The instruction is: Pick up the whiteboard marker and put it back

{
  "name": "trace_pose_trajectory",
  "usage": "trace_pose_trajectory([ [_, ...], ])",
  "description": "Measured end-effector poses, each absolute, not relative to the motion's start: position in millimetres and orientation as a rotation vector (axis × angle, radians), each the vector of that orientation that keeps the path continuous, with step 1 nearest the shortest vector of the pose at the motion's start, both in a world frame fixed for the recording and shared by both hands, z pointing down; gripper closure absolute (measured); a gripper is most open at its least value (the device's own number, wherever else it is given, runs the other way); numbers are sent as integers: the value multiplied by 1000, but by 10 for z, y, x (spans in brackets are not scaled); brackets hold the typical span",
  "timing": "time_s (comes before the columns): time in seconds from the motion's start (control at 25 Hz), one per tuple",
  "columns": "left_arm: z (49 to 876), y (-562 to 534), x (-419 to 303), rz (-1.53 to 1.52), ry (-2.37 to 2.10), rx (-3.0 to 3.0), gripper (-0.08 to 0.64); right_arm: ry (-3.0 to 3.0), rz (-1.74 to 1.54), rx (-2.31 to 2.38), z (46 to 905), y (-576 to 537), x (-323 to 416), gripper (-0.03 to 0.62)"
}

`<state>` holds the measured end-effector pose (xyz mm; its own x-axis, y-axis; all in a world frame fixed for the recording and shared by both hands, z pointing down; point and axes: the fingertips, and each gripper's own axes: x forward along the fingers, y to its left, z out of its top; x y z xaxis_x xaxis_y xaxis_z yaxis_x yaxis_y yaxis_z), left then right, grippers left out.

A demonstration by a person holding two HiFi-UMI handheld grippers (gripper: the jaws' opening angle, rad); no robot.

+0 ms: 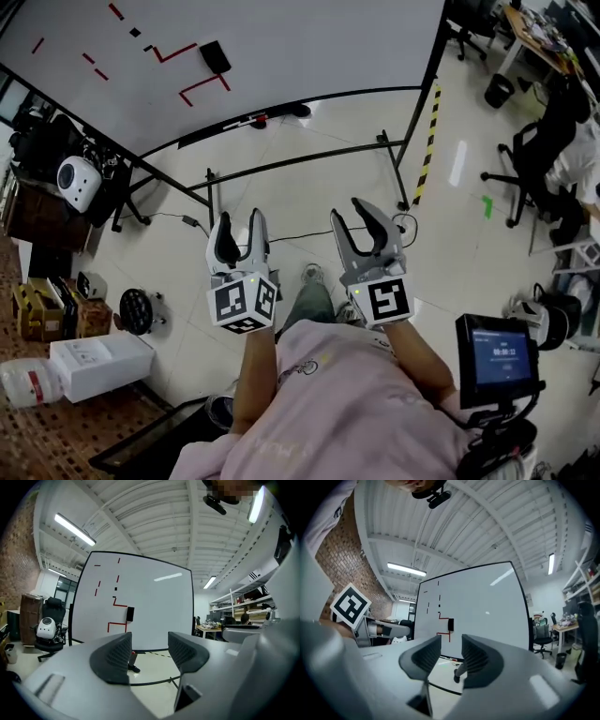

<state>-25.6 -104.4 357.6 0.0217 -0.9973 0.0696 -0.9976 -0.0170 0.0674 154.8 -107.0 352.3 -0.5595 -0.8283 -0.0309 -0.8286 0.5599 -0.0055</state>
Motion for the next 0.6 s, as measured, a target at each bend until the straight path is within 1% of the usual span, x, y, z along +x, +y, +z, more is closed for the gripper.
trace_pose_trajectory([
  [0.12, 3432, -888, -34, -59, -2090, 2235, 311, 2742, 40, -1442, 3436, -819, 1636, 459],
  [0.2, 3340, -868, -40, -126, -2091, 2248, 355, 2770, 128, -1437, 3396, -718, 1631, 384],
  [0.36, 3270, -766, -52, -152, -2125, 2253, 357, 2801, 74, -1432, 3559, -584, 1710, 331],
  [0.6, 3422, -362, 47, -186, -2125, 2238, 356, 2826, 41, -1454, 3713, -341, 1667, 327],
])
